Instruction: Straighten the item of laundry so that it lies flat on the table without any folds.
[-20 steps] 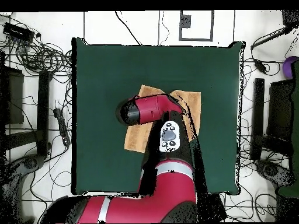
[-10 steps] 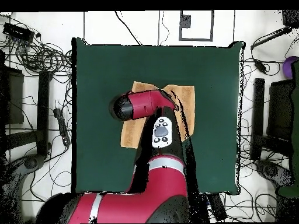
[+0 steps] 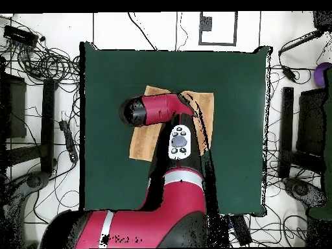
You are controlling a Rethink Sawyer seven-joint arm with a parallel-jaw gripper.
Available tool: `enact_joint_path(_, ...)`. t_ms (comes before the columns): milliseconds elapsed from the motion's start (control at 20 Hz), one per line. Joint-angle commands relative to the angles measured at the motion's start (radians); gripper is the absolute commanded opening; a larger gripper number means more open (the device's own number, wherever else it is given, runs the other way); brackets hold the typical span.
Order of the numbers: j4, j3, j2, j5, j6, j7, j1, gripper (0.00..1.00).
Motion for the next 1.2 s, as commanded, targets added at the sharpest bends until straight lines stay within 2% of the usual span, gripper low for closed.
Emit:
enact_joint_path(50, -0.057, 0.12, 0.011, 0.077, 0.12, 0.033, 0.02, 0.0)
enact_joint_path(550, -0.151, 0.154, 0.019, 0.099, 0.284, -0.061, -0.019, 0.0)
enact_joint_path(1200, -0.263, 0.142, -0.02, 0.057, 0.486, -0.134, -0.02, 0.0)
